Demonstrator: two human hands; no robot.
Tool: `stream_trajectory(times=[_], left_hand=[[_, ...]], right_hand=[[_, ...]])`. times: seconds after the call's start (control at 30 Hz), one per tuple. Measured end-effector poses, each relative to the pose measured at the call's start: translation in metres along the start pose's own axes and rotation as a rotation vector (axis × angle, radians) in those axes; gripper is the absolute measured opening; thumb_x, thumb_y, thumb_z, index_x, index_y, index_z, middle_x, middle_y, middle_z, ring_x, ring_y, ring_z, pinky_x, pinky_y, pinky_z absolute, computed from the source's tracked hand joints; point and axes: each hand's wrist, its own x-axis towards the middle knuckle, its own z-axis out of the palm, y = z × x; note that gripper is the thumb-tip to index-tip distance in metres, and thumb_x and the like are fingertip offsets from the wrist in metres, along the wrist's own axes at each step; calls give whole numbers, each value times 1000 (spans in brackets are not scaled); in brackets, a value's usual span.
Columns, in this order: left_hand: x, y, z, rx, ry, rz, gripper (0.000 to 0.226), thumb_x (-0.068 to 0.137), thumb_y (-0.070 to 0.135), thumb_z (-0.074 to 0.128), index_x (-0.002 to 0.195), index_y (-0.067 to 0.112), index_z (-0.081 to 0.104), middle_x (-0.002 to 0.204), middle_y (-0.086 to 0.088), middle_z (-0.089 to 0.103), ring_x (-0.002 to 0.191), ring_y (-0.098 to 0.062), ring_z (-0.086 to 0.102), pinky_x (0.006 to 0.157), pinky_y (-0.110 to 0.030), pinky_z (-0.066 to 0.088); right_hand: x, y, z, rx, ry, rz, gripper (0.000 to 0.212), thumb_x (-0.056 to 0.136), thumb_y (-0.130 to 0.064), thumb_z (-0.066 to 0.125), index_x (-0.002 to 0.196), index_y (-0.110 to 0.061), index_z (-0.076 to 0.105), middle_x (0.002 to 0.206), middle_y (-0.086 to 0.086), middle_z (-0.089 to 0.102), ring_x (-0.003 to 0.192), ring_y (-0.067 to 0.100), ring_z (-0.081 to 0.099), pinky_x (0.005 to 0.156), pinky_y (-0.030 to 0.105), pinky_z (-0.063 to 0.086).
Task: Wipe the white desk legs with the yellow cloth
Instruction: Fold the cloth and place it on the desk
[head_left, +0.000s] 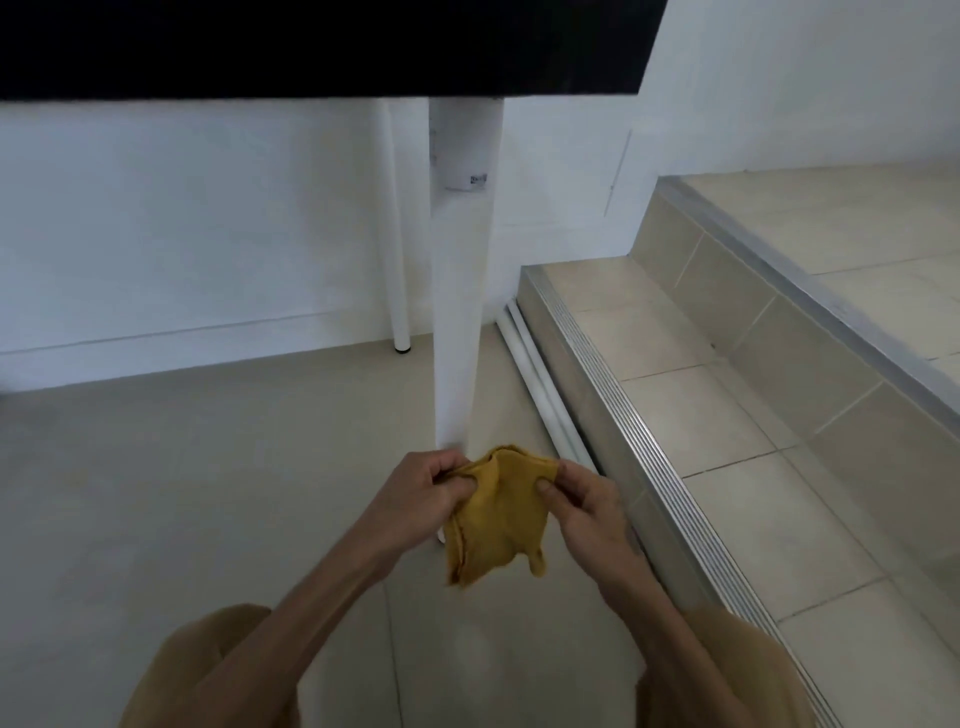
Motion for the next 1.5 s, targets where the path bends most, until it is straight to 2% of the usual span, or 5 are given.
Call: stream_trajectory(times=[0.17, 0.67, 0.9, 1.2, 1.5], left_hand=[[-33, 30, -15, 33, -18, -78, 11, 87, 10, 60, 79, 14, 67, 69, 4, 62, 67, -9, 57, 69, -29, 45], [-191, 283, -109, -90, 27, -215, 16, 101, 15, 51, 102, 31, 55, 87, -7, 67, 77, -14, 62, 62, -17, 53], [-250, 405, -178, -177, 223, -239, 15, 99, 24, 56, 101, 39, 59, 103, 0, 65, 95, -18, 62, 76, -30, 56], [-290, 422, -264, -1022, 458, -471, 34, 96, 23, 62, 129, 24, 58, 122, -14, 61, 104, -30, 62, 69, -41, 56], [-316, 353, -360, -1188, 346, -392, 52, 89, 54, 56, 137, 39, 43, 123, -23, 67, 107, -43, 66, 88, -53, 55]], right_hand=[[-4, -46, -26, -60, -117, 71, 18, 87, -39, 52, 77, -25, 56, 74, -6, 57, 71, 12, 54, 67, 41, 46], [-46, -337, -100, -125, -360, 365, 18, 103, -16, 50, 98, -3, 61, 83, 13, 62, 78, 20, 57, 72, 39, 48], [-38, -491, -117, -18, -455, 386, 16, 104, -31, 48, 119, -26, 48, 112, 3, 63, 104, 20, 62, 83, 33, 54], [-37, -598, -68, 222, -796, 296, 34, 93, -23, 67, 124, -37, 62, 135, -5, 50, 121, 24, 56, 95, 48, 58], [-37, -645, 76, 512, -766, 456, 71, 81, 2, 74, 140, -32, 54, 144, 1, 47, 130, 31, 51, 105, 55, 49]])
